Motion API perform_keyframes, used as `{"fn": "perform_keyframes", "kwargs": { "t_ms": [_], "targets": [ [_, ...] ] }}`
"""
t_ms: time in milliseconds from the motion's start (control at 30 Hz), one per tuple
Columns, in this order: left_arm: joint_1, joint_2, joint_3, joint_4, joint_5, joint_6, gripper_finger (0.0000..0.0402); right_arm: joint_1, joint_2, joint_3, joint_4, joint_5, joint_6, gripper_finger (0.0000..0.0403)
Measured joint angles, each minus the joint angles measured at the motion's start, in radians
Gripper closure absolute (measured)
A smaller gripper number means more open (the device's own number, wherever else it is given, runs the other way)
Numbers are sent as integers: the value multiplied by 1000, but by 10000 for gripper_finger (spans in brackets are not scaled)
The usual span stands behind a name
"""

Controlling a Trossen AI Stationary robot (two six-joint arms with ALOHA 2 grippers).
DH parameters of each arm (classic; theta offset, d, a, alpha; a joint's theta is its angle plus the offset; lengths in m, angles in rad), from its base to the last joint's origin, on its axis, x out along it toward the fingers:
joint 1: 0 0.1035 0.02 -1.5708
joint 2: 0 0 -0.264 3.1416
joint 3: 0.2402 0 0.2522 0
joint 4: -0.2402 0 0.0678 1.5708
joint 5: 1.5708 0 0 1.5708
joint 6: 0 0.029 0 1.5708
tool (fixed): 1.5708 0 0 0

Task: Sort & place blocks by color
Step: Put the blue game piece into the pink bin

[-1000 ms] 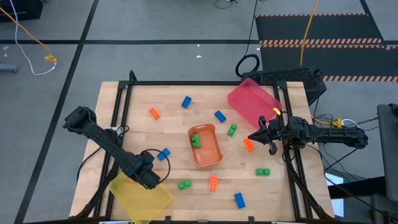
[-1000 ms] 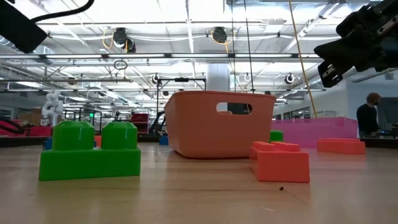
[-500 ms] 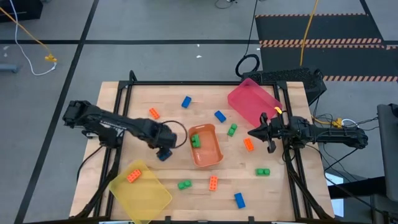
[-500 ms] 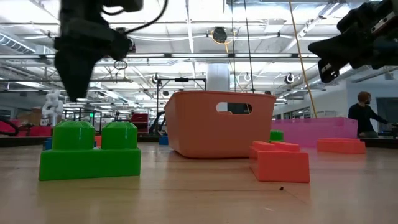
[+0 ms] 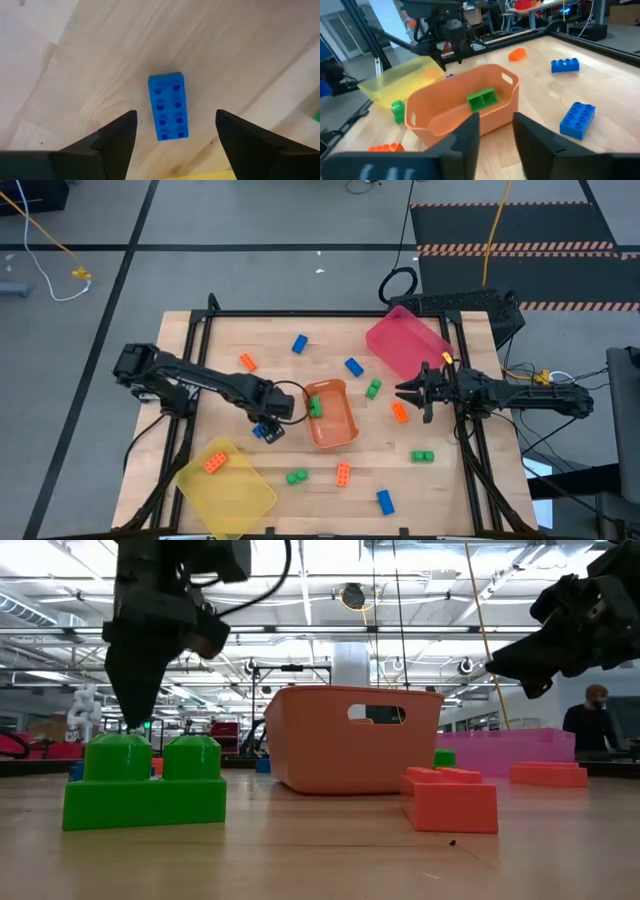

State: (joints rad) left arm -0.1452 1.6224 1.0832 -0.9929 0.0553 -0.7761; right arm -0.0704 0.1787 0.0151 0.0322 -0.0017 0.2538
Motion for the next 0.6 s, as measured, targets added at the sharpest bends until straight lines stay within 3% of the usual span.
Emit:
{"fn": "perform_keyframes", "kwargs": {
  "t_ms": [167,333,467,600],
  "targets": [
    [0,77,0,0,21,4,97,0,0,0,2,1,-12,234],
    [0,132,0,7,-3,-5,89,0,0,0,18,2,-42,216],
    [3,183,0,50,-11,12,114,0,0,0,24,2,-60,218],
    [8,214,5,83,1,54,173,0,0,0,25,2,-61,221]
  ]
}}
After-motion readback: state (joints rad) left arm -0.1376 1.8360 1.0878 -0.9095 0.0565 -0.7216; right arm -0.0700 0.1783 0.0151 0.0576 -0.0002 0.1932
